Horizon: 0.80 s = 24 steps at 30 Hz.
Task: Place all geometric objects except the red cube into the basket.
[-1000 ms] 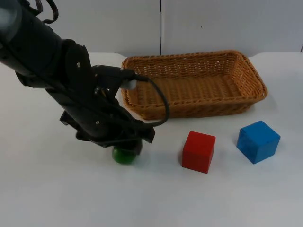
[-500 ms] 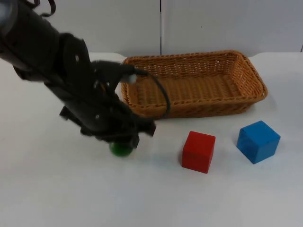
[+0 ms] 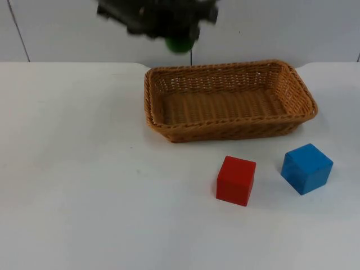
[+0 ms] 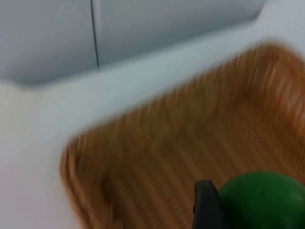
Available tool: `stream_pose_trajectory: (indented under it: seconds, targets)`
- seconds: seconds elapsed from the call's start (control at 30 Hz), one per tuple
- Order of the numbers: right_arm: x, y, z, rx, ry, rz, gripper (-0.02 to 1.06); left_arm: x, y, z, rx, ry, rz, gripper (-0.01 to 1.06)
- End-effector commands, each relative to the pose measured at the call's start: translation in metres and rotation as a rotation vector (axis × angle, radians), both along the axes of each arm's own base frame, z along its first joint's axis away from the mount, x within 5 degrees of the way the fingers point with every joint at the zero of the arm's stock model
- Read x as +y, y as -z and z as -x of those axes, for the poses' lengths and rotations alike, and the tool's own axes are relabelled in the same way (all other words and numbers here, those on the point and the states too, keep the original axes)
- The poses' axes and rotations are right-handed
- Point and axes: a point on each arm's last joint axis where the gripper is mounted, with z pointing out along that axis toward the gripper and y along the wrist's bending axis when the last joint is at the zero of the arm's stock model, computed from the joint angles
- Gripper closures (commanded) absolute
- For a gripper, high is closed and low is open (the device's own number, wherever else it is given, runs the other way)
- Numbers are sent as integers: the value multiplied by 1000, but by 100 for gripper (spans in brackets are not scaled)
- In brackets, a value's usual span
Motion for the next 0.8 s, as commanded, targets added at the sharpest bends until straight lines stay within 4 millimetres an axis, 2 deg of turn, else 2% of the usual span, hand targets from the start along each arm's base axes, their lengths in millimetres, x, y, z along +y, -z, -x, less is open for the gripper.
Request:
stream_pose_trajectory:
  seconds: [0.0, 0.1, 0.17, 0.2, 0.33, 0.37, 0.47, 0.77]
  targets:
    - [-1, -5, 1, -40, 0, 12, 1, -15, -6, -16, -50, 7, 27, 105]
    - [-1, -6, 1, -47, -1, 13, 1, -26, -3, -26, -70, 17, 37, 105]
    - [-1, -6, 1, -49, -1, 13, 1, -39, 11, -34, -70, 35, 27, 105]
    - [-1, -6, 1, -49, -1, 13, 1, -39, 11, -34, -70, 35, 27, 105]
    - [-1, -10, 2, -59, -1, 13, 1, -55, 57, -41, -38, 66, -23, 105]
    - [-1, -10, 2, -59, -1, 13, 1, -55, 57, -41, -38, 66, -23, 105]
    - [-1, -16, 2, -81, -1, 14, 1, -55, 77, -42, -4, 65, -39, 105]
    - [-1, -22, 2, -101, -1, 14, 1, -60, 102, -40, 53, 74, -61, 104]
